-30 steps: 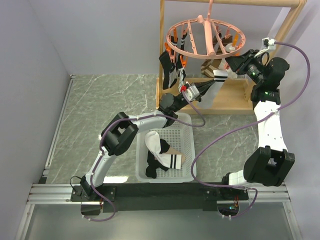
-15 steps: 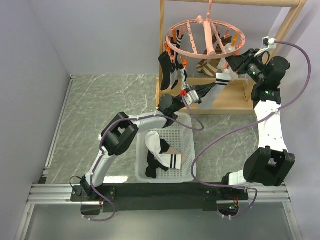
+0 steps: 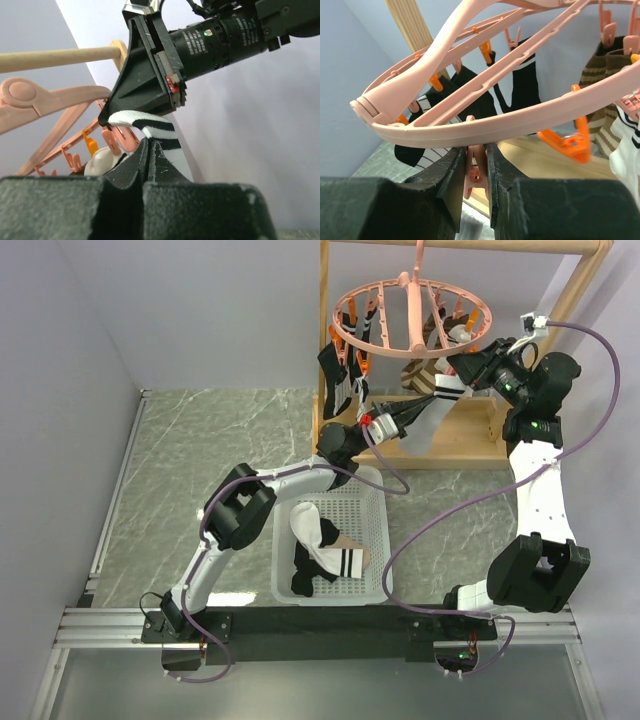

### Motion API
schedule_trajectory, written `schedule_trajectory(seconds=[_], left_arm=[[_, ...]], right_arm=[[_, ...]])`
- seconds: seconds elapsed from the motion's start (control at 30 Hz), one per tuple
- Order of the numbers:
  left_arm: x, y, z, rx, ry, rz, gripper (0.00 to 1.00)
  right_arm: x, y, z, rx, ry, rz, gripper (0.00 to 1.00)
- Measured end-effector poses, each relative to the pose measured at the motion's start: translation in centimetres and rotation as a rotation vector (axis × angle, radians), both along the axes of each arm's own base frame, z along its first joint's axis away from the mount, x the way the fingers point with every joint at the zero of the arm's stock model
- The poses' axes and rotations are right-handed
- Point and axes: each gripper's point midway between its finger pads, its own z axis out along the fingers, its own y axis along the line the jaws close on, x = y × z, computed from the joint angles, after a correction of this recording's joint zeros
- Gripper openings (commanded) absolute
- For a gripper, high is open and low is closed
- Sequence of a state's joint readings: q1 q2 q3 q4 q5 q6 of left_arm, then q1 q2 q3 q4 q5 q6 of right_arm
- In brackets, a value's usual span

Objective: Clip the socks to the hanger
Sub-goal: Clamp the sock onto the hanger.

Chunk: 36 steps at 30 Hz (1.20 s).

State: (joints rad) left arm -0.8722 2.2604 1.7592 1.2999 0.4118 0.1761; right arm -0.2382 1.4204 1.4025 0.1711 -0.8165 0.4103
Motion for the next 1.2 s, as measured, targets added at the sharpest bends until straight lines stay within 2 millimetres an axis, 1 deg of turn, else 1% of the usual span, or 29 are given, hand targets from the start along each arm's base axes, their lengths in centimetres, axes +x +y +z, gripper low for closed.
schedule_trajectory(seconds=[0.1, 0.2, 0.5, 0.63, 0.93, 1.2], left_arm=[[0.5, 0.3, 0.4, -0.010, -0.001, 0.016, 0.01], [1.1, 0.6, 0.4, -0.013, 0.010, 0.033, 0.01], [4.1, 1.5, -0.5, 0.007, 0.094, 0.094, 0.01], [4.9, 1.7, -0.6, 0.007, 0.122, 0.107, 0.01], [5.3, 2.0, -0.6, 0.003, 0.156, 0.085, 0.01], [5.4, 2.2, -0.7, 0.016, 0.154, 0.060, 0.01]], right_arm=[[-0.2, 0.2, 0.0, 0.003, 0.003, 0.013, 0.00], [-0.4, 0.5, 0.1, 0.016, 0.009, 0.030, 0.00], [-0.9, 1.2, 0.7, 0.044, 0.007, 0.075, 0.00], [-1.0, 1.3, 0.8, 0.049, 0.006, 0.085, 0.00], [-1.5, 1.7, 1.5, 0.050, -0.016, 0.113, 0.00], [-1.6, 1.7, 1.8, 0.048, -0.029, 0.114, 0.00]])
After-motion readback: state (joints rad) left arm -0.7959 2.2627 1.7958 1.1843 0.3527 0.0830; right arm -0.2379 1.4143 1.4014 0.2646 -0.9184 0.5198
